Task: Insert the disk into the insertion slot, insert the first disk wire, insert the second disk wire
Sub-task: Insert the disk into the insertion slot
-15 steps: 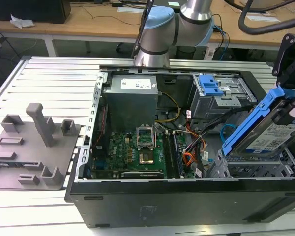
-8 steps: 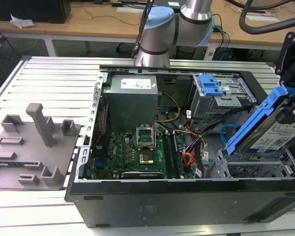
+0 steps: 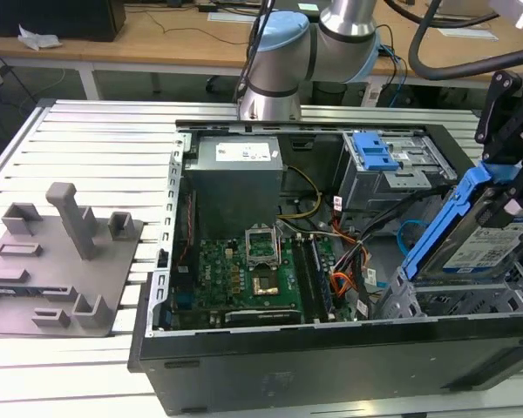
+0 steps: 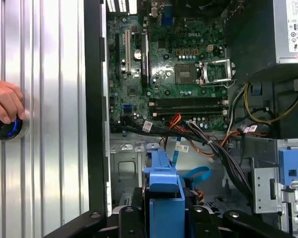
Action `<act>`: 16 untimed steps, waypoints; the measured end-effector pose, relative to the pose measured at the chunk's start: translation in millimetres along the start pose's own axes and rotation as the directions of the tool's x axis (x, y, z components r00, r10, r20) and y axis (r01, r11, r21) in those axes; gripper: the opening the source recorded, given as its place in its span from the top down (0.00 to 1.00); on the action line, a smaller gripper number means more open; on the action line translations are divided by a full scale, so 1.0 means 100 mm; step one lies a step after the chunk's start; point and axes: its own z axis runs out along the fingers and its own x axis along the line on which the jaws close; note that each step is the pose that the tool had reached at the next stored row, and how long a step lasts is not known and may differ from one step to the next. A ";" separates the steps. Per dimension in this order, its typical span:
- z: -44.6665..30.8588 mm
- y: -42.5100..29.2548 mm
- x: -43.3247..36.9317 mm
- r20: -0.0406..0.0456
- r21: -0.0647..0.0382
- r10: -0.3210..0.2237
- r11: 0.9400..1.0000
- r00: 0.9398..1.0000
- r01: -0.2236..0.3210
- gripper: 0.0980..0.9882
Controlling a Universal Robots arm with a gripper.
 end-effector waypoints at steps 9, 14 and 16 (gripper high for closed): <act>0.302 0.008 0.007 0.000 0.000 0.000 1.000 1.000 0.000 0.70; 0.307 0.007 0.007 0.000 0.000 0.000 1.000 1.000 0.000 0.69; 0.309 0.007 0.007 0.000 0.000 0.000 1.000 1.000 0.000 0.62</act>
